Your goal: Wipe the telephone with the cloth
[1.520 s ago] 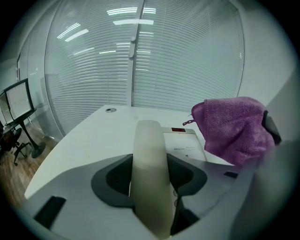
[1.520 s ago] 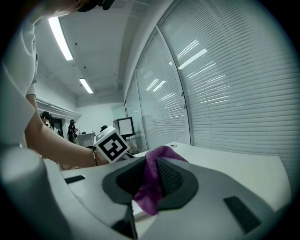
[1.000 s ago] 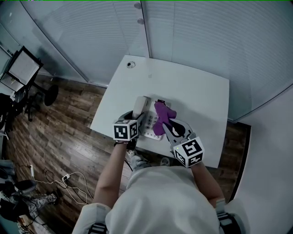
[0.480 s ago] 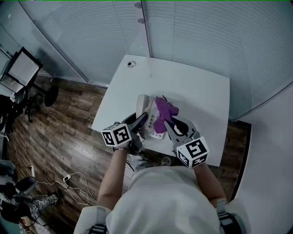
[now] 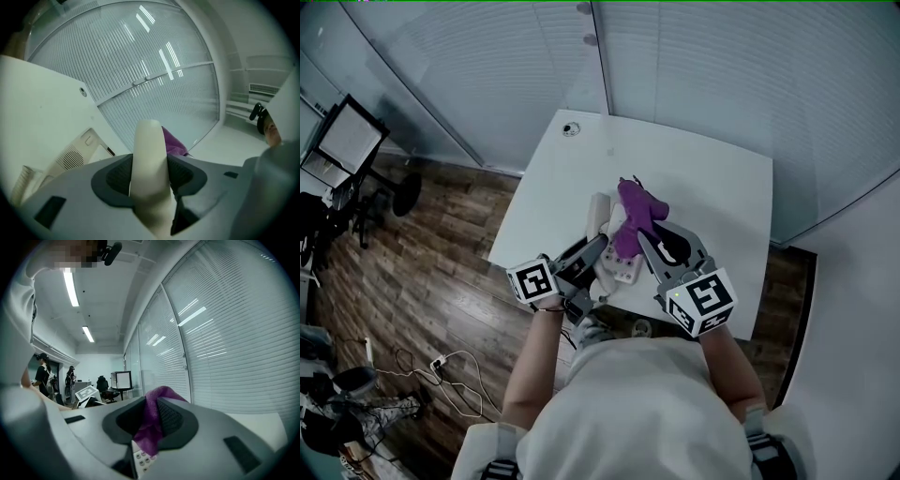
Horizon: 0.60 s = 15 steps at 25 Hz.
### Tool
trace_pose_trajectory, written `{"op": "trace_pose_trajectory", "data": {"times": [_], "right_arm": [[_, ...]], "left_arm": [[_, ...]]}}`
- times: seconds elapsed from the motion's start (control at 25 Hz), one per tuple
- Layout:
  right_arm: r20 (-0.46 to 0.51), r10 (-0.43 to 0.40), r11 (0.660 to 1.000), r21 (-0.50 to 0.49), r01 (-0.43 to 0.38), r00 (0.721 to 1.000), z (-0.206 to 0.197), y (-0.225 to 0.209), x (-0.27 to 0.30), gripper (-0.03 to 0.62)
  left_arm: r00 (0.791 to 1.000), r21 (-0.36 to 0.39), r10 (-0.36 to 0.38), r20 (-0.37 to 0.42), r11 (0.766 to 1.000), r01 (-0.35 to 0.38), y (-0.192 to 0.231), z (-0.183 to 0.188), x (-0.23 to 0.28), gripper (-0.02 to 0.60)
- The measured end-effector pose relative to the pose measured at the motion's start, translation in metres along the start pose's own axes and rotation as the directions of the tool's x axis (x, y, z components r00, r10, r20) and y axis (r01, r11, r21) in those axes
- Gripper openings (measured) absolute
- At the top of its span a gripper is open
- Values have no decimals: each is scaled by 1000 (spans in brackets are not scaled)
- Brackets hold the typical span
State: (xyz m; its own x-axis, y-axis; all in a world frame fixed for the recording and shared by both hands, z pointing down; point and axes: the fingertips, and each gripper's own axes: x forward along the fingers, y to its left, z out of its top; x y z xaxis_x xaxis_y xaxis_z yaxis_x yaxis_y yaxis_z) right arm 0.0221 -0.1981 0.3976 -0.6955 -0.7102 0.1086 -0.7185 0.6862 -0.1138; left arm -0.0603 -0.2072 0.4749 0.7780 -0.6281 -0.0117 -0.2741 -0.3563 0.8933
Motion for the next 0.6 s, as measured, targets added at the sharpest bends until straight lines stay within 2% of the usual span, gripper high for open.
{"op": "trace_pose_trajectory", "data": {"times": [0.12, 0.28, 0.6], "right_arm": [[12, 1, 1000, -4, -1, 1000, 7, -2, 3, 83], [32, 4, 1000, -5, -3, 999, 15, -5, 7, 81], [63, 33, 999, -36, -31, 997, 32, -10, 18, 81]], "left_arm": [[995, -51, -97, 11, 994, 97, -12, -1, 1, 225], [978, -106, -206, 32, 972, 208, -25, 0, 0, 225], [945, -184, -318, 78, 927, 327, -37, 0, 0, 225]]}}
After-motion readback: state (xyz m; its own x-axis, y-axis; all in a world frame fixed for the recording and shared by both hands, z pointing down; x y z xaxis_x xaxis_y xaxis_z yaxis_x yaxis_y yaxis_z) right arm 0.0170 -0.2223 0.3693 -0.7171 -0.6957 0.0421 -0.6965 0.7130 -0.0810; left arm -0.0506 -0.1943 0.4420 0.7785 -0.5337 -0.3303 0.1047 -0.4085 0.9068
